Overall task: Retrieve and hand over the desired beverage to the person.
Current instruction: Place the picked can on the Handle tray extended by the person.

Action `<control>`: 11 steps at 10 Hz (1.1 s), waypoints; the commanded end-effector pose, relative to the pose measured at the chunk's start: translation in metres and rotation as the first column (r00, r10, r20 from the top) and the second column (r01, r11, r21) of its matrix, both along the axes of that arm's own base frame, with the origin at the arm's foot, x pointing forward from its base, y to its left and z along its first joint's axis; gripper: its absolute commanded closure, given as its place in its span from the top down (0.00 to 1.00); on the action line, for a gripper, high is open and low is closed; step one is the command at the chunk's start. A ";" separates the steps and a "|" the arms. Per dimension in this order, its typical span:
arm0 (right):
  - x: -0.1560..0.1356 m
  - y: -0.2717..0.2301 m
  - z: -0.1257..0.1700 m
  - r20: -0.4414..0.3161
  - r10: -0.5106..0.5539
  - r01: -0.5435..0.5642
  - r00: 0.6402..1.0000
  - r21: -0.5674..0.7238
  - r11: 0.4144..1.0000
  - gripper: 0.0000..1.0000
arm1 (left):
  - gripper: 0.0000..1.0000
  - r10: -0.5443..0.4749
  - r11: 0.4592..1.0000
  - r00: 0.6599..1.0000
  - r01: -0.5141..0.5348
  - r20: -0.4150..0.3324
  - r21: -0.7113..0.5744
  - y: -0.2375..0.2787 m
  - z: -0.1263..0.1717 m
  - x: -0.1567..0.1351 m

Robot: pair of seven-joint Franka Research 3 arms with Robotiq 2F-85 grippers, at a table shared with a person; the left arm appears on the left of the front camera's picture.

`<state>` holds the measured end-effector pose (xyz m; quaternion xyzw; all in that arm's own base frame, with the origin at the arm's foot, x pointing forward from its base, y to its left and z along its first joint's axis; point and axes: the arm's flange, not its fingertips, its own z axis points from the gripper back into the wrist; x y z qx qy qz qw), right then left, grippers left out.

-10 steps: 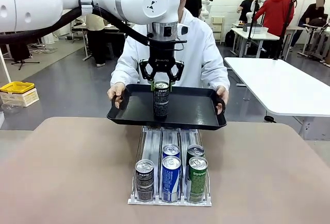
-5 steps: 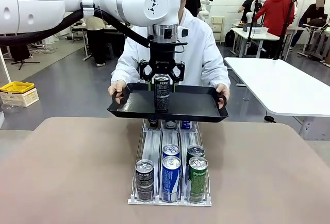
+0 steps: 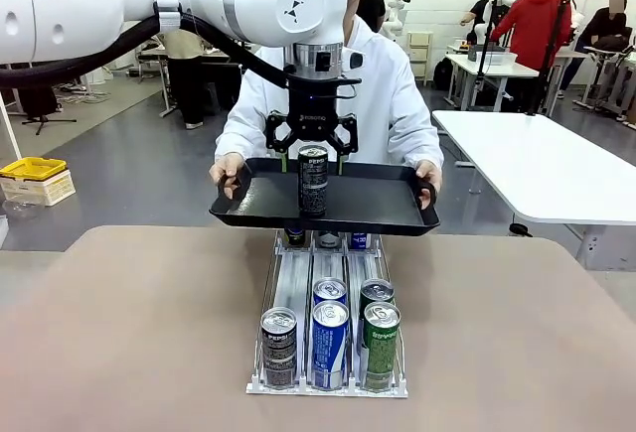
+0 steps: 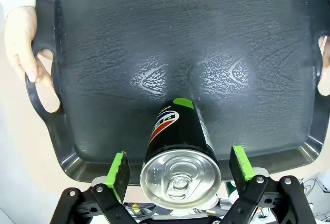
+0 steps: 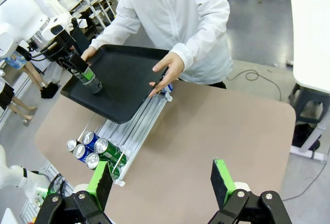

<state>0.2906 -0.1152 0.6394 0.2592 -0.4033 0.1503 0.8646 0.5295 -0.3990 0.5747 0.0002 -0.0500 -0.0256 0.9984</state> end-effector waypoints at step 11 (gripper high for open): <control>0.002 0.000 -0.001 0.003 0.016 -0.016 1.000 0.023 1.000 1.00 | 1.00 -0.242 0.970 0.969 0.243 0.041 0.000 0.080 0.057 -0.182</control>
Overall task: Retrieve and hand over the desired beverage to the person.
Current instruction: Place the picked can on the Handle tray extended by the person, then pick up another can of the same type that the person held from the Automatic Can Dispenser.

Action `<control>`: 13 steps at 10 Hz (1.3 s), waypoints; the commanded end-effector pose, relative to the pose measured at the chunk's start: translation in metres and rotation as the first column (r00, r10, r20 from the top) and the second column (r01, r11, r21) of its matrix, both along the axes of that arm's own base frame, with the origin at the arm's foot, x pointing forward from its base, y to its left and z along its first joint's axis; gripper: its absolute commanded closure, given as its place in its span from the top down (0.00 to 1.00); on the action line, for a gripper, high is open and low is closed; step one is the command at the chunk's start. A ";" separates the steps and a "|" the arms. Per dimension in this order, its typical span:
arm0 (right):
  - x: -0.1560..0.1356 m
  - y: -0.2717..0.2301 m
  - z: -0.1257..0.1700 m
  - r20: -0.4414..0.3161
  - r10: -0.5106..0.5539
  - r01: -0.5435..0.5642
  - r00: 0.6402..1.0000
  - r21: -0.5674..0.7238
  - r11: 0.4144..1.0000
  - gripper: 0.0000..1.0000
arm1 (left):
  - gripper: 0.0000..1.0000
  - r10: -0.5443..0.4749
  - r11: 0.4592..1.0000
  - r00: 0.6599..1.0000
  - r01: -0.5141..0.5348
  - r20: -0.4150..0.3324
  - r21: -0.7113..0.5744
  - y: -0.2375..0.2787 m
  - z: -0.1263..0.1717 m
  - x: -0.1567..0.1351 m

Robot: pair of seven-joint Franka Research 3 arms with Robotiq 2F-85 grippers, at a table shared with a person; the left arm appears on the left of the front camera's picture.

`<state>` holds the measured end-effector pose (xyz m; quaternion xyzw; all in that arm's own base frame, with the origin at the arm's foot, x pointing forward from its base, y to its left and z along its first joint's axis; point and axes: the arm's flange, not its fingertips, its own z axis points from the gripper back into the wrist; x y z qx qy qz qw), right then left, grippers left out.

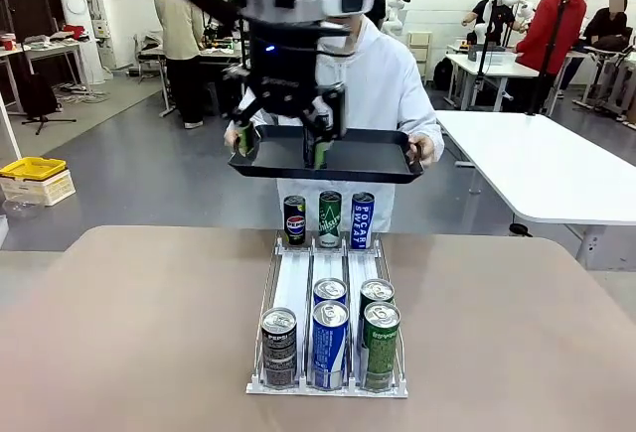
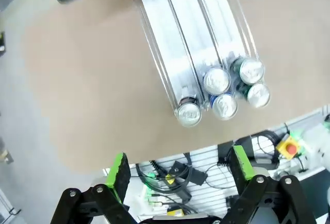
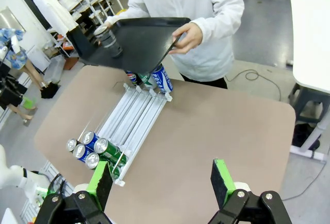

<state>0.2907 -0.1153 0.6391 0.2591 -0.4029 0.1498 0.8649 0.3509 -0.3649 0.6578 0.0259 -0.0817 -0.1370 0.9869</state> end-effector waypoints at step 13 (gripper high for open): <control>0.002 0.001 0.000 0.004 0.016 -0.016 1.000 0.023 1.000 1.00 | 1.00 0.032 0.995 0.991 -0.045 -0.130 -0.095 0.086 -0.048 -0.013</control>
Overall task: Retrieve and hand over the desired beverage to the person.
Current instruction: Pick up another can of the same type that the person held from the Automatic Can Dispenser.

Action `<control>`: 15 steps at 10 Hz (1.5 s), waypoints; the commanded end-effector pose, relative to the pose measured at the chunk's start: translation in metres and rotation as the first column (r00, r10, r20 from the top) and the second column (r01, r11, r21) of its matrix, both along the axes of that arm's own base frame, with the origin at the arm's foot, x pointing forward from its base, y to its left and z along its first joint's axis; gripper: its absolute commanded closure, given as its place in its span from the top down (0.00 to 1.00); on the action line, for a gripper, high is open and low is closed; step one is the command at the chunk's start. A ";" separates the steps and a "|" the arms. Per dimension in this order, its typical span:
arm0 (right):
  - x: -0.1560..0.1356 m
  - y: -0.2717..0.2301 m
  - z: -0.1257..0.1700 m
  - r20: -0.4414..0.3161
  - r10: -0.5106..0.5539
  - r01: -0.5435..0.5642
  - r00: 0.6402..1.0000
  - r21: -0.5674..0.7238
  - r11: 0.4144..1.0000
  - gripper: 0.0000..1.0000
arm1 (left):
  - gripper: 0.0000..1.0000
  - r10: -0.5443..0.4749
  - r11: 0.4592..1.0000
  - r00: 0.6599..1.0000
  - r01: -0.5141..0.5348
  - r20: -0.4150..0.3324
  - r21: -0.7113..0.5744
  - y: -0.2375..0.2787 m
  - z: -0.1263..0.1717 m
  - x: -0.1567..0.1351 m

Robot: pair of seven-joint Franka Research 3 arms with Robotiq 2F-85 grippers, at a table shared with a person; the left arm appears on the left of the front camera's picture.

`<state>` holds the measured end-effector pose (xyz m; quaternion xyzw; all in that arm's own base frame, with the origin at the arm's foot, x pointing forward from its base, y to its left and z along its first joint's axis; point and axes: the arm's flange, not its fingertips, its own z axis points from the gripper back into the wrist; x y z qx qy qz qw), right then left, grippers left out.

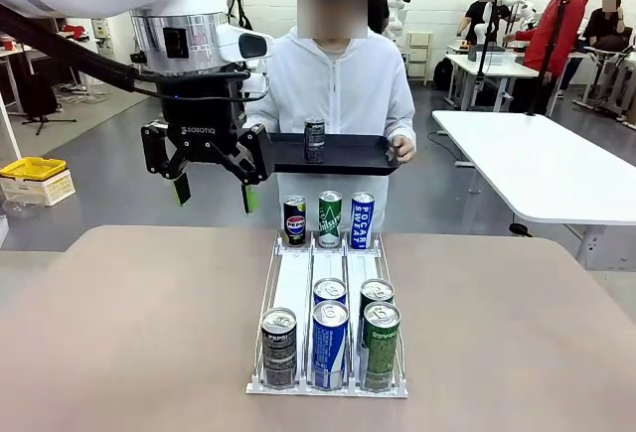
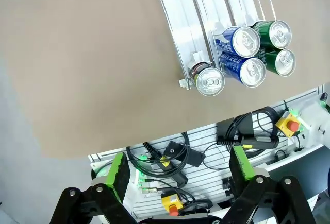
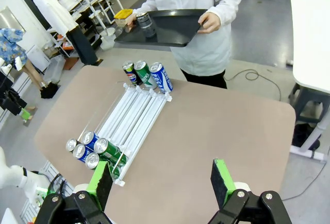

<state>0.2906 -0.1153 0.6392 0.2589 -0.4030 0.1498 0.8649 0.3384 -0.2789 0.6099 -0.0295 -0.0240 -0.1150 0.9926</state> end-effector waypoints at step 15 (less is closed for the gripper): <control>0.002 0.001 0.000 0.004 0.016 -0.017 1.000 0.023 1.000 1.00 | 1.00 -0.207 0.740 0.787 0.514 0.581 -0.434 0.296 0.046 -0.038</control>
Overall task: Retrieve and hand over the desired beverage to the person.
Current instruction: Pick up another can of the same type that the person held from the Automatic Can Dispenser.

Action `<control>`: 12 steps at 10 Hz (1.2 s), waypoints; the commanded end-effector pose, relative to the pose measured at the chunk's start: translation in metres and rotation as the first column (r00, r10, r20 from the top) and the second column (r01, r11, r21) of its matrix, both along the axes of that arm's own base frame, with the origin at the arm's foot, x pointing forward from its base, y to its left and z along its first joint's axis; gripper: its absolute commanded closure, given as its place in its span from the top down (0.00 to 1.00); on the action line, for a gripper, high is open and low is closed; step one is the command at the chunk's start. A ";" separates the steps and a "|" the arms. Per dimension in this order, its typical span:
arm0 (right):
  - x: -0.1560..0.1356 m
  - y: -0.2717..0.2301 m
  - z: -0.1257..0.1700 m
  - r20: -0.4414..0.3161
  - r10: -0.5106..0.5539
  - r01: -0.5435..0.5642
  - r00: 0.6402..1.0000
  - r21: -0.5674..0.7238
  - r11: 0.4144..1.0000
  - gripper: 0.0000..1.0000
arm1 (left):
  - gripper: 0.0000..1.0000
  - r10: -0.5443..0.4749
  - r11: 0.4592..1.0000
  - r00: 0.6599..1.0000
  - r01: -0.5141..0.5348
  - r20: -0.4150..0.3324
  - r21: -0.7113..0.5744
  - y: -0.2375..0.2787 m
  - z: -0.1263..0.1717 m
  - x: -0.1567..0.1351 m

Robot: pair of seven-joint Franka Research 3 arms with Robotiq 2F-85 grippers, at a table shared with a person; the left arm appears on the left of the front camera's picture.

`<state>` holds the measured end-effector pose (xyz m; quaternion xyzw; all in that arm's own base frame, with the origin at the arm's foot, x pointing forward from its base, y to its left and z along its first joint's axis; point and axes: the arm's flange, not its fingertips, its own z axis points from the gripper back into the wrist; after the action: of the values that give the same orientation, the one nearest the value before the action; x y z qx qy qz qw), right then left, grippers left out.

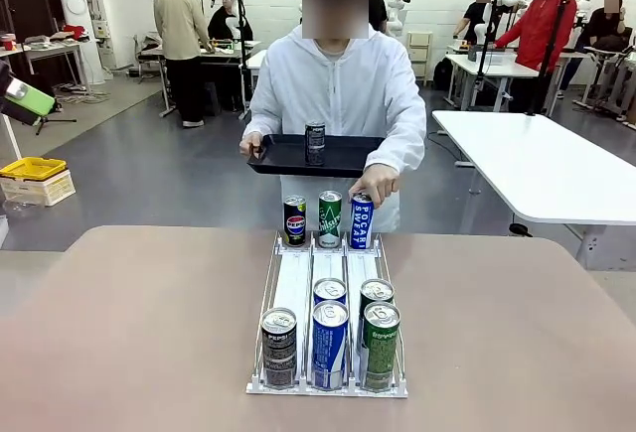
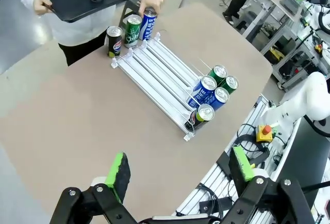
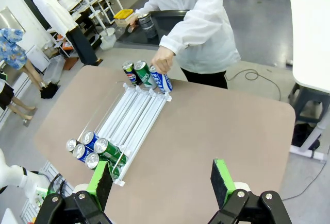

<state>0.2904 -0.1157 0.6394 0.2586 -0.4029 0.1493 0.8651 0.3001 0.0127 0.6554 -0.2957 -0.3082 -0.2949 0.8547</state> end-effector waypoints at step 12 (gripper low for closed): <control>0.002 0.001 -0.001 0.005 0.018 -0.018 1.000 0.023 1.000 1.00 | 1.00 -0.020 1.000 1.000 0.020 -0.001 0.000 0.004 0.001 0.000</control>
<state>0.2904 -0.1157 0.6394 0.2586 -0.4029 0.1493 0.8651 0.2995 0.0131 0.6550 -0.2979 -0.3053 -0.2962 0.8546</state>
